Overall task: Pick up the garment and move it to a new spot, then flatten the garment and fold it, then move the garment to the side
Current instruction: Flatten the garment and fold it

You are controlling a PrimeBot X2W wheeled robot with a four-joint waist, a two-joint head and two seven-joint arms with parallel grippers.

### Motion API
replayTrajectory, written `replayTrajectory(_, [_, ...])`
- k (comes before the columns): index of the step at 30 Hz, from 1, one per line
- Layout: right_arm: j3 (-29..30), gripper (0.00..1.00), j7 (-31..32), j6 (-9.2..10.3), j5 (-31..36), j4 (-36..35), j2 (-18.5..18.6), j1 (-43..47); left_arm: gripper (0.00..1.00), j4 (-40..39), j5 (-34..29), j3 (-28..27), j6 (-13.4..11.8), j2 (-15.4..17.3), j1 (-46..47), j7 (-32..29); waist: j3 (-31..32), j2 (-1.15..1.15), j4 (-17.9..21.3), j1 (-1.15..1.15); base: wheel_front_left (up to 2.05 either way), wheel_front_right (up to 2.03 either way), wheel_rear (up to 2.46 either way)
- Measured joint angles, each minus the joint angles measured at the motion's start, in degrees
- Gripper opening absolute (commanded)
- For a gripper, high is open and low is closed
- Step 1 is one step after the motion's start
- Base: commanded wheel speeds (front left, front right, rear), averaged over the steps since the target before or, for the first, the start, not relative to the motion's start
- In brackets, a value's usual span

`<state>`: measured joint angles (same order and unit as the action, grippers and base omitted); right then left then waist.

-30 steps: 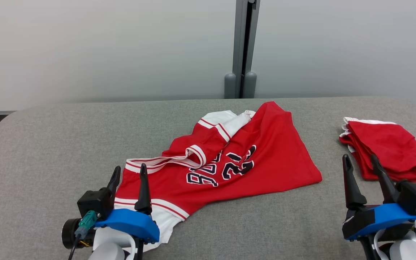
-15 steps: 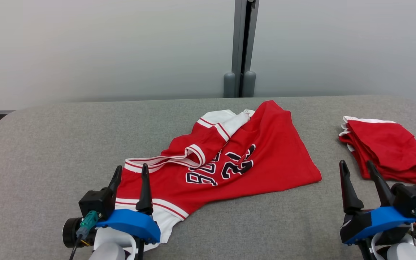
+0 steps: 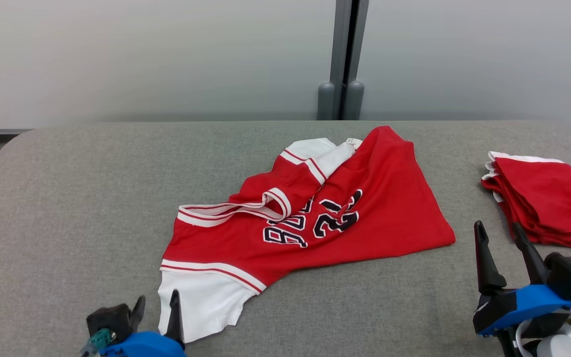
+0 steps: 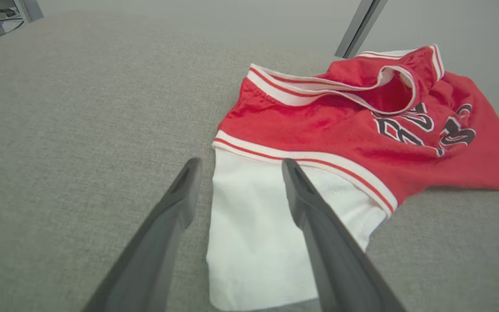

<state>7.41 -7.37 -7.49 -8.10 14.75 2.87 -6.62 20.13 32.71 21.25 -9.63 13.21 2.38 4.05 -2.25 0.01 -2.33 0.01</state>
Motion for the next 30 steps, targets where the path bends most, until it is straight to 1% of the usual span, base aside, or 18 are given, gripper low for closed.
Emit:
replayTrajectory(7, [-0.01, 1.0, -0.29, 0.0, 0.18, 0.74, 0.0, -0.04, 1.0, -1.72, 2.9, 0.1, -2.15, 0.33, -3.57, -7.86, -0.35, 0.0, -0.32, 0.0, 0.0, 0.0, 0.0])
replayTrajectory(10, [-0.38, 1.0, -0.29, 0.0, 0.32, 0.97, -0.01, -0.07, 1.0, -1.78, 3.77, 0.35, -2.52, 0.41, -4.05, -10.33, -0.33, 0.0, 0.02, 0.0, 0.0, 0.0, 0.0])
replayTrajectory(15, [-0.49, 1.0, -0.26, 0.0, 0.56, 1.15, 0.0, -0.08, 1.0, -1.93, 5.55, 0.12, -2.33, -0.48, -4.45, -11.02, -0.33, 0.0, 0.72, 0.0, 0.0, 0.0, 0.0])
replayTrajectory(20, [-0.64, 1.0, 0.05, 0.0, 1.02, 1.14, 0.0, -0.07, 1.0, 0.19, 6.76, -0.21, -1.9, -1.16, -3.99, -11.04, -0.39, 0.0, 1.42, 0.0, 0.0, 0.0, 0.0])
replayTrajectory(25, [-0.76, 1.0, 0.26, 0.0, 1.26, 1.04, 0.0, -0.05, 0.99, 1.99, 7.32, -0.07, -0.89, -2.14, -2.27, -10.61, -0.52, 0.0, 1.8, 0.0, 0.0, 0.0, 0.0])
replayTrajectory(26, [-0.76, 1.0, 0.55, 0.0, 1.47, 1.07, 0.0, -0.05, 0.52, 2.25, 7.31, 0.02, -0.67, -2.24, -2.0, -10.42, -0.56, -0.01, 1.8, 0.0, 0.0, 0.0, 0.0])
replayTrajectory(27, [-0.75, 1.0, 0.76, 0.0, 1.58, 1.14, 0.0, -0.05, 0.31, 2.47, 7.3, 0.1, -0.52, -2.31, -1.81, -10.23, -0.61, -0.01, 1.78, 0.0, 0.0, 0.0, 0.0])
replayTrajectory(28, [-0.75, 1.0, 0.91, 0.0, 1.79, 1.32, 0.0, -0.07, 0.0, 2.75, 7.19, 0.29, -0.29, -2.37, -1.55, -9.96, -0.71, -0.01, 1.75, -0.01, 0.0, 0.0, 0.0])
replayTrajectory(30, [-0.57, 1.0, 1.94, 0.0, 2.25, 2.12, -0.01, -0.28, 0.0, 2.82, 7.04, 0.42, 0.08, -2.6, -0.71, -9.12, -1.04, -0.01, 1.6, 0.0, 0.0, 0.0, 0.0])
